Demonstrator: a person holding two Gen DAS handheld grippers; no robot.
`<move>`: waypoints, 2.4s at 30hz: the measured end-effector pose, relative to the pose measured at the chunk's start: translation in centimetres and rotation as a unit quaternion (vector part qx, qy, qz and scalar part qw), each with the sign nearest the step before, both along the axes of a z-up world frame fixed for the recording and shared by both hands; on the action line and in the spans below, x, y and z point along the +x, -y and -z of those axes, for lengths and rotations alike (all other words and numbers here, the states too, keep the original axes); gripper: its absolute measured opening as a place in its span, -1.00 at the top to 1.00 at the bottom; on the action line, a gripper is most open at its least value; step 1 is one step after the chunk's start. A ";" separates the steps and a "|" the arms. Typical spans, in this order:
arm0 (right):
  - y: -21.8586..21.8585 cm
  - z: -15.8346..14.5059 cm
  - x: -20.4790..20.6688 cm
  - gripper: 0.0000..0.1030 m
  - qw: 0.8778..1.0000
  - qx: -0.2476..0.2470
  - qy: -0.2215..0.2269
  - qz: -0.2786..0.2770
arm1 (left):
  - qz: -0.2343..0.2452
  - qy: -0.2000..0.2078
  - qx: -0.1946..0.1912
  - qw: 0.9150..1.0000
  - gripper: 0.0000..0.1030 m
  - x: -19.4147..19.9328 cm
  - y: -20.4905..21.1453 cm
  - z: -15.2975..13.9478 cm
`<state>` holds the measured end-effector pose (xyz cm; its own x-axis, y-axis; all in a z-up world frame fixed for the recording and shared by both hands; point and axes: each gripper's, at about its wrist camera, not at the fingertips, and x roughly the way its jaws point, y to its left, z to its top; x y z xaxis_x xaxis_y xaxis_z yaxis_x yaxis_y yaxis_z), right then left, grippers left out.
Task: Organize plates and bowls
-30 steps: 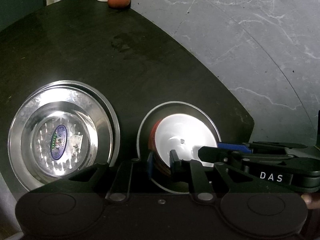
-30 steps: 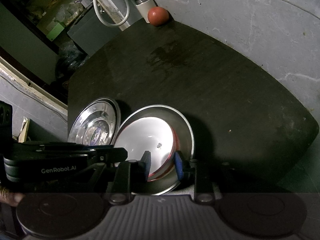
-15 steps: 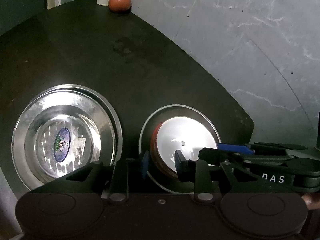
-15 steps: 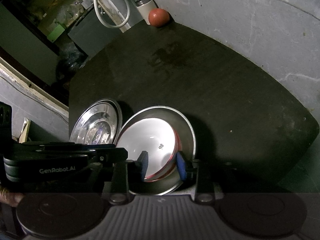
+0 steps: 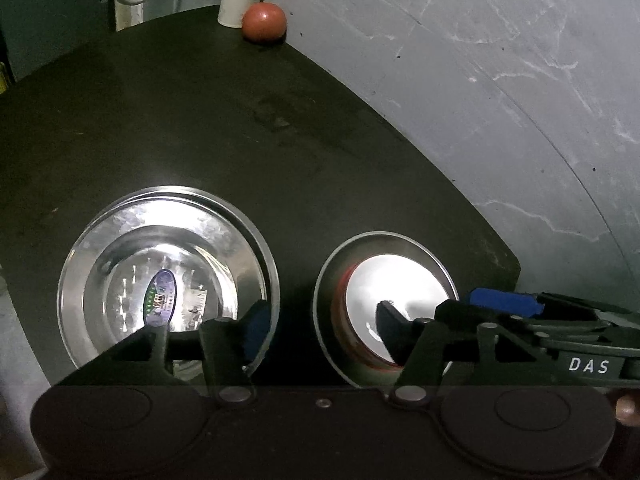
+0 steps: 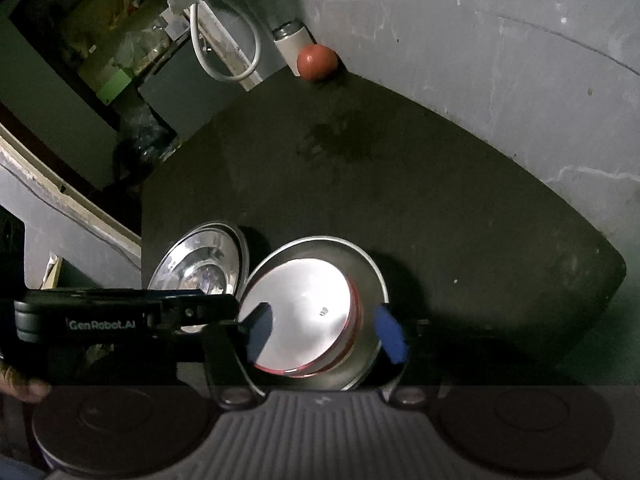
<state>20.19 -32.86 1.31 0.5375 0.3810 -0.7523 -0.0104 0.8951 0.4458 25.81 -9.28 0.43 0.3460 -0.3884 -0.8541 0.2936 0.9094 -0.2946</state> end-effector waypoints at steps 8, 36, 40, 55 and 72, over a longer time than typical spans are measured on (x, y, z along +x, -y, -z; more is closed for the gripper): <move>0.3 -0.4 -0.1 -0.76 1.000 0.003 0.018 0.005 | -0.017 -0.003 -0.009 1.000 -0.92 -0.2 -0.6 -0.2; 4.6 1.6 0.9 -0.99 0.995 -0.093 -0.031 0.016 | -0.199 -0.097 -0.056 0.974 -0.98 -5.4 -3.6 4.8; 4.2 1.7 1.5 -0.99 0.993 -0.112 -0.028 0.002 | -0.217 -0.095 -0.060 0.970 -0.98 -6.1 -3.6 5.2; 2.8 3.0 2.9 -0.96 0.988 -0.145 -0.015 -0.040 | -0.226 -0.087 -0.029 0.970 -0.96 -6.0 -1.8 5.6; 2.2 3.7 3.4 -0.21 0.990 -0.107 -0.014 -0.090 | -0.207 -0.053 -0.063 0.975 -0.10 -6.0 -1.1 4.4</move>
